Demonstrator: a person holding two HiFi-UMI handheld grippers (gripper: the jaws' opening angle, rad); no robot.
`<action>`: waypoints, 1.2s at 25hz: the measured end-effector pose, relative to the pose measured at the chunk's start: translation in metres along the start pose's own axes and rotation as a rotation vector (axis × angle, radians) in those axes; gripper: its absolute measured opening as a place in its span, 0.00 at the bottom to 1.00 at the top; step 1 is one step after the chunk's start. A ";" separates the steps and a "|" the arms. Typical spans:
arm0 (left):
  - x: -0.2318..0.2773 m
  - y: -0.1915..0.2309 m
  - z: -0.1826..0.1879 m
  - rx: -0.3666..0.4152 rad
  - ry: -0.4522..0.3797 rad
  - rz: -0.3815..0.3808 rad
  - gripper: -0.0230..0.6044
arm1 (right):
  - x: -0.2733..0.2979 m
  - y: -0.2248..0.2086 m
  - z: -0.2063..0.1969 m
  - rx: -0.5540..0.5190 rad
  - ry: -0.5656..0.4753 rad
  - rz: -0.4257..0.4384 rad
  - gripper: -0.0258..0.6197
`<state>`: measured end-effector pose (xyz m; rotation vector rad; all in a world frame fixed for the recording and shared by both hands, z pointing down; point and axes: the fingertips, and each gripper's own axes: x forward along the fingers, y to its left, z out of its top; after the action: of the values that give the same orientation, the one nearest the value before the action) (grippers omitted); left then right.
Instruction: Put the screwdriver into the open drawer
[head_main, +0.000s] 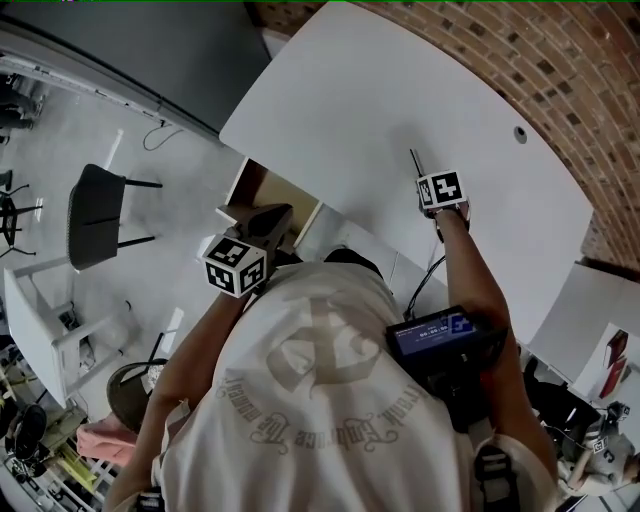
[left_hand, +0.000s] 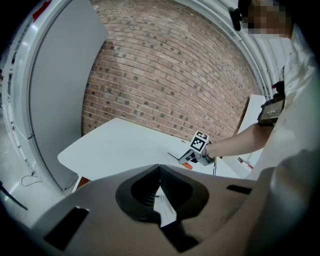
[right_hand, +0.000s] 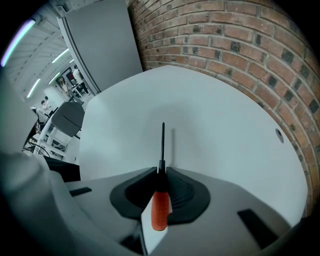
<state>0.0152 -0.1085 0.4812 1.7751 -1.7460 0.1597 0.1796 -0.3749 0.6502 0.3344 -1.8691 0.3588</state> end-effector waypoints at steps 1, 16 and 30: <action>0.000 -0.001 0.000 0.001 -0.001 0.000 0.07 | -0.001 0.000 0.000 -0.001 -0.003 0.005 0.15; -0.019 -0.005 0.007 0.028 -0.041 -0.027 0.07 | -0.036 0.027 0.006 0.043 -0.113 0.059 0.15; -0.034 -0.011 -0.003 0.042 -0.012 -0.096 0.07 | -0.065 0.068 -0.006 0.207 -0.232 0.147 0.14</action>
<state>0.0222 -0.0786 0.4623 1.8894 -1.6730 0.1469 0.1781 -0.3067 0.5845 0.3927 -2.0945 0.6392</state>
